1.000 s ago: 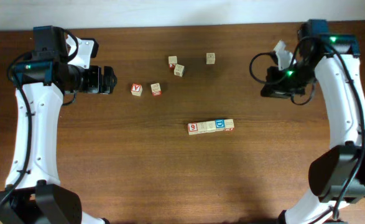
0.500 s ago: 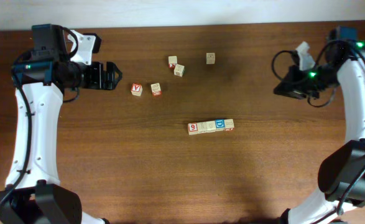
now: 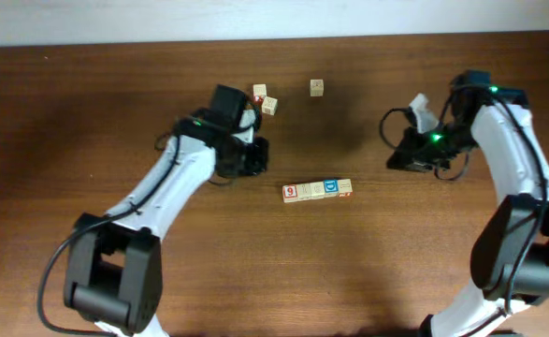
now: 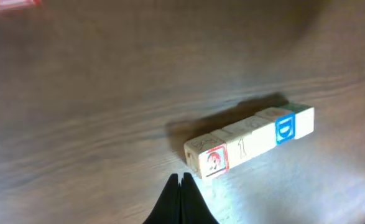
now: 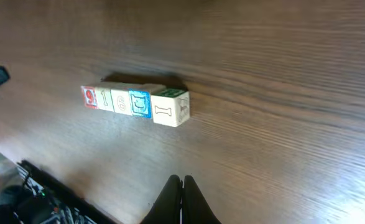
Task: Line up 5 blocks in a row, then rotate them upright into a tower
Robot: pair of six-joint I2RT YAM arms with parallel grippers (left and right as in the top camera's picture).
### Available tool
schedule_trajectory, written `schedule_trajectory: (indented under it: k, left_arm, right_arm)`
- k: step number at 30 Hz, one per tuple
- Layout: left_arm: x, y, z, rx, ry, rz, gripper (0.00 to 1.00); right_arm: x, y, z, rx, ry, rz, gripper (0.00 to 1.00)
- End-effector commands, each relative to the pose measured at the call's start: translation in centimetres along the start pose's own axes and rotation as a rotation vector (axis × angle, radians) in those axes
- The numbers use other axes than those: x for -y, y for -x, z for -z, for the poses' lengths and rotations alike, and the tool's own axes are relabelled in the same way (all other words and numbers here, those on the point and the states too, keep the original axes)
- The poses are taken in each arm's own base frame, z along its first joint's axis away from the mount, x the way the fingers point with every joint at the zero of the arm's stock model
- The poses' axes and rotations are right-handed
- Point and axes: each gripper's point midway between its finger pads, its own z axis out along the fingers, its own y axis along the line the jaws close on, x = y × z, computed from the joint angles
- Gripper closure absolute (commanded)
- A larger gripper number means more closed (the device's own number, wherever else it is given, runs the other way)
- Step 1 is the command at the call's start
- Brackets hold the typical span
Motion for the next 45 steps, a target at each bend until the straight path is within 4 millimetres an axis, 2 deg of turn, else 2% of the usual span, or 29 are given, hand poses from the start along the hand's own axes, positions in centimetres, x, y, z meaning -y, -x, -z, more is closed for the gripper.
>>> schedule_trajectory:
  k: [1, 5, 12, 19, 24, 29, 35, 38, 40, 42, 45]
  left_arm:
    - [-0.5, -0.6, -0.8, 0.02, 0.074, 0.078, 1.0]
    - [-0.5, -0.6, -0.8, 0.02, 0.075, 0.103, 1.0]
    - [-2.1, -0.1, -0.6, 0.055, 0.153, 0.138, 1.0]
    - [-2.5, 0.4, -0.5, 0.078, 0.164, 0.141, 1.0]
    - [-2.5, 0.4, -0.5, 0.077, 0.164, 0.14, 1.0]
    - [-3.4, -1.7, -0.3, -0.004, 0.206, 0.164, 1.0]
    - [-4.1, -1.8, -0.2, -0.009, 0.24, 0.143, 1.0]
    - [-4.0, -2.0, -0.2, -0.028, 0.23, 0.064, 1.0]
    - [-3.1, -2.5, -0.4, -0.058, 0.178, 0.001, 1.0]
    - [-2.1, -2.9, -0.5, -0.086, 0.113, -0.049, 1.0]
    - [-2.0, -3.2, -0.5, -0.098, 0.108, -0.058, 1.0]
  right_arm:
    - [0.6, -0.6, -3.0, -0.077, -0.049, 0.035, 0.96]
    - [0.5, -0.6, -5.2, -0.119, -0.072, 0.07, 0.96]
    - [1.0, -1.1, -8.5, -0.192, -0.084, 0.083, 0.96]
    - [-0.7, -1.7, -11.3, -0.249, -0.084, 0.147, 0.96]
    - [-0.8, -2.5, -11.4, -0.279, -0.084, 0.095, 0.96]
    - [-2.3, -3.5, -11.8, -0.319, -0.057, 0.081, 0.96]
    - [-4.2, -4.1, -12.8, -0.34, -0.042, 0.133, 0.96]
    - [-4.4, -4.1, -13.0, -0.337, -0.042, 0.143, 0.96]
    - [-4.3, -3.7, -12.9, -0.325, -0.042, 0.144, 0.96]
    - [-4.1, -2.8, -12.2, -0.3, -0.036, 0.133, 0.96]
    - [-3.5, -2.2, -11.7, -0.279, -0.033, 0.115, 0.96]
